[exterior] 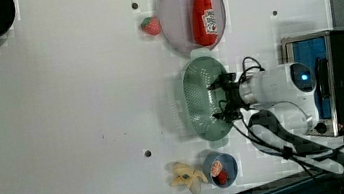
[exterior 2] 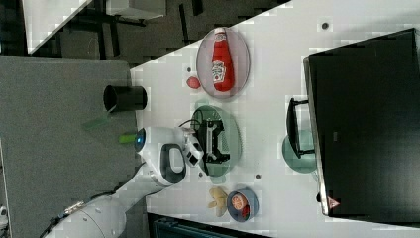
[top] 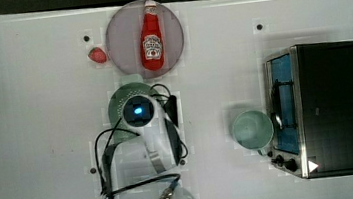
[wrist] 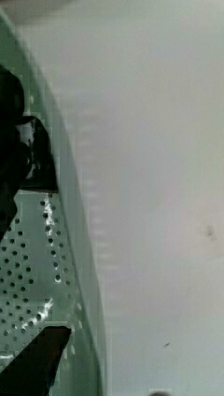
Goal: Drag strainer left to right.
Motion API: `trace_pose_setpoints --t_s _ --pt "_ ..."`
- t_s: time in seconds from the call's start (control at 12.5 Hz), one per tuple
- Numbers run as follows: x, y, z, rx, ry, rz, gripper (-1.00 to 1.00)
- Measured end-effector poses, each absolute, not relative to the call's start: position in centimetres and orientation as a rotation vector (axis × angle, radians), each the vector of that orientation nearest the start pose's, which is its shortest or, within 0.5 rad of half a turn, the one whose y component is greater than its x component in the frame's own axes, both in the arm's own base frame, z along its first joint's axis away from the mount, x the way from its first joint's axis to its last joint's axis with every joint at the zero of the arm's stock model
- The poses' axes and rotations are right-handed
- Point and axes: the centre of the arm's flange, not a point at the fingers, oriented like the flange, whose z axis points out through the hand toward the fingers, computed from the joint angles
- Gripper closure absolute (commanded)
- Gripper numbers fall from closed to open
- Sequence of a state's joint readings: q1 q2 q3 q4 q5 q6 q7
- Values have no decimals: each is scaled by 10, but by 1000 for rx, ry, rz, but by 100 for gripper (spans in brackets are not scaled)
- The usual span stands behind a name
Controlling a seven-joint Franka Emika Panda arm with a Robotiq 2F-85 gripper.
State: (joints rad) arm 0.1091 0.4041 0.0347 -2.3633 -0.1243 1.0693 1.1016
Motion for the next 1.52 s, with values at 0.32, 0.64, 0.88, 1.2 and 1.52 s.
trace_pose_setpoints --t_s 0.32,0.64,0.88,1.2,1.52 --pt "490 10 147 -2255 2384 -12 -100" --pt "489 -12 147 -2318 2351 -25 -100" --pt "485 -22 145 -2376 2317 -19 -100" --pt "482 -11 145 -2419 2274 25 -100" --pt "474 12 213 -2615 2089 130 -100"
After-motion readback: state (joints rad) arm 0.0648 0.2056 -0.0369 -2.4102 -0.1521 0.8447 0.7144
